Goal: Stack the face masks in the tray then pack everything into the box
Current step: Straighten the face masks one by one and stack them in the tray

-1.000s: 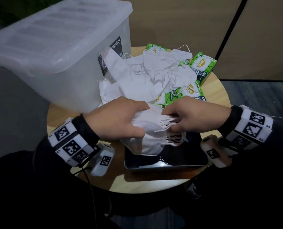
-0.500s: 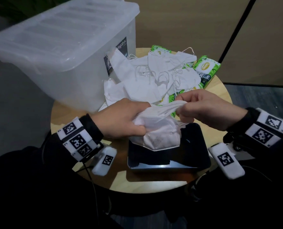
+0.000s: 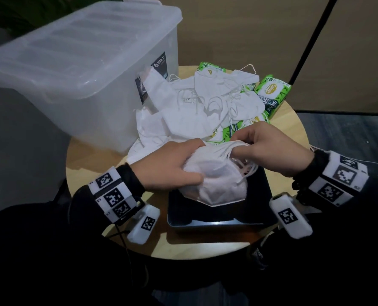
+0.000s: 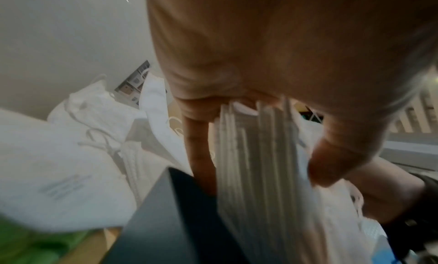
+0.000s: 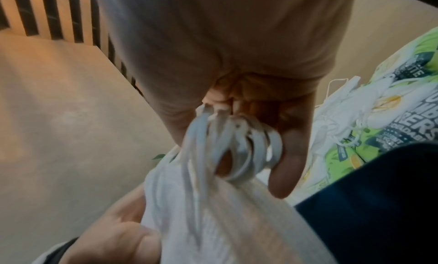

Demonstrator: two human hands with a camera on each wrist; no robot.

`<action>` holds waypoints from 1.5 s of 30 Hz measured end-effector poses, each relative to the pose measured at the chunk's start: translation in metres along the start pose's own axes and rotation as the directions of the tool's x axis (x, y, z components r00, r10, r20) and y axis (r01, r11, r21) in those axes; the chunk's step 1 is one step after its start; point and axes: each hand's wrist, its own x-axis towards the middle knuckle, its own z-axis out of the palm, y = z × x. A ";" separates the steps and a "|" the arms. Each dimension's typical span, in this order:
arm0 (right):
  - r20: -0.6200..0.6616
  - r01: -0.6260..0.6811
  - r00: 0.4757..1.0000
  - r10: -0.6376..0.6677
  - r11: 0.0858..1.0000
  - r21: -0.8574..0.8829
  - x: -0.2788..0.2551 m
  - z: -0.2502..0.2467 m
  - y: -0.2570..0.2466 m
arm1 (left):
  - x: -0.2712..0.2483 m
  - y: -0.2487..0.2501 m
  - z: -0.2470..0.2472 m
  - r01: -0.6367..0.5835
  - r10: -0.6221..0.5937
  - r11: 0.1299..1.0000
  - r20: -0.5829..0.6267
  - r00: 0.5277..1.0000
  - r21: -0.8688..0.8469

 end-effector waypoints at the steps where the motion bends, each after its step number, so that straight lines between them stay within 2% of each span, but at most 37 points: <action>1: -0.013 -0.007 1.000 0.007 1.000 0.019 0.001 0.001 0.002 | 0.001 0.001 0.006 -0.009 0.009 1.000 0.013 1.000 -0.005; 3: 0.000 -0.035 0.999 0.035 0.996 0.078 0.001 0.001 0.002 | 0.004 0.000 0.019 -0.019 0.019 1.000 0.039 0.999 -0.005; 6: 0.032 -0.118 0.993 0.114 0.955 0.271 0.002 -0.004 0.004 | 0.007 -0.006 0.029 0.000 -0.002 0.999 0.055 0.998 0.048; 9: 0.114 -0.208 0.978 0.174 0.802 0.560 0.004 -0.008 0.004 | 0.011 -0.011 0.018 -0.058 0.059 0.995 -0.012 0.998 0.079; 11: 0.170 -0.196 0.979 0.112 0.736 0.647 0.004 -0.009 0.005 | 0.011 -0.012 0.008 -0.086 0.089 0.992 -0.036 0.995 0.091; 13: 0.190 -0.167 0.980 0.058 0.760 0.628 0.003 -0.008 0.008 | 0.009 -0.015 0.002 -0.096 0.100 0.991 -0.032 0.994 0.095; 15: 0.197 -0.180 0.977 0.079 0.796 0.578 0.003 -0.007 0.016 | 0.007 -0.018 -0.001 -0.094 0.094 0.988 -0.001 0.996 0.120; 18: 0.048 -0.191 0.979 0.198 0.809 0.556 0.009 0.000 0.024 | 0.004 -0.014 -0.004 -0.053 0.050 0.975 0.017 0.999 0.218; 20: -0.034 -0.153 0.980 0.196 0.854 0.497 0.010 0.005 0.027 | 0.002 -0.008 -0.002 -0.029 0.015 0.959 0.051 0.999 0.283; 21: -0.035 -0.136 0.985 0.168 0.885 0.445 0.009 0.006 0.027 | 0.000 -0.005 0.001 -0.016 -0.007 0.946 0.069 0.998 0.325; 24: 0.100 -0.094 0.993 0.068 0.956 0.278 0.007 0.000 0.031 | -0.009 -0.002 0.015 -0.035 0.000 0.891 0.076 0.997 0.452; 26: 0.164 -0.021 0.986 0.005 0.996 0.092 0.008 -0.002 0.030 | -0.012 0.000 0.025 -0.061 0.020 0.869 0.088 0.996 0.492; 29: 0.189 0.081 0.981 -0.051 0.985 -0.152 0.009 0.002 0.028 | -0.007 0.001 0.036 -0.092 0.052 0.836 0.088 0.995 0.540; 31: 0.176 0.105 0.982 -0.068 0.973 -0.205 0.008 0.003 0.025 | -0.005 0.000 0.032 -0.115 0.116 0.845 0.032 0.993 0.522; 33: 0.160 0.090 0.985 -0.061 0.979 -0.184 0.009 0.001 0.025 | -0.002 -0.006 0.022 -0.127 0.183 0.859 -0.066 0.981 0.496; 35: 0.134 0.065 0.990 -0.042 0.983 -0.174 0.010 -0.002 0.028 | 0.001 -0.011 0.016 -0.115 0.173 0.897 -0.101 0.980 0.428; 37: 0.112 0.029 0.994 -0.011 0.987 -0.160 0.013 -0.005 0.032 | 0.002 -0.013 0.019 -0.078 0.087 0.932 -0.008 0.996 0.353; 39: 0.137 -0.018 0.990 0.031 0.995 -0.097 0.015 -0.008 0.034 | 0.000 -0.013 0.028 -0.068 0.046 0.925 0.067 0.997 0.375; 42: 0.180 -0.086 0.979 0.090 0.996 -0.029 0.016 -0.016 0.034 | 0.002 -0.014 0.032 -0.057 0.044 0.921 0.043 0.998 0.385; 45: 0.139 -0.145 0.982 0.127 0.981 0.131 0.019 -0.026 0.036 | 0.005 -0.017 0.038 -0.084 0.080 0.887 0.030 0.996 0.454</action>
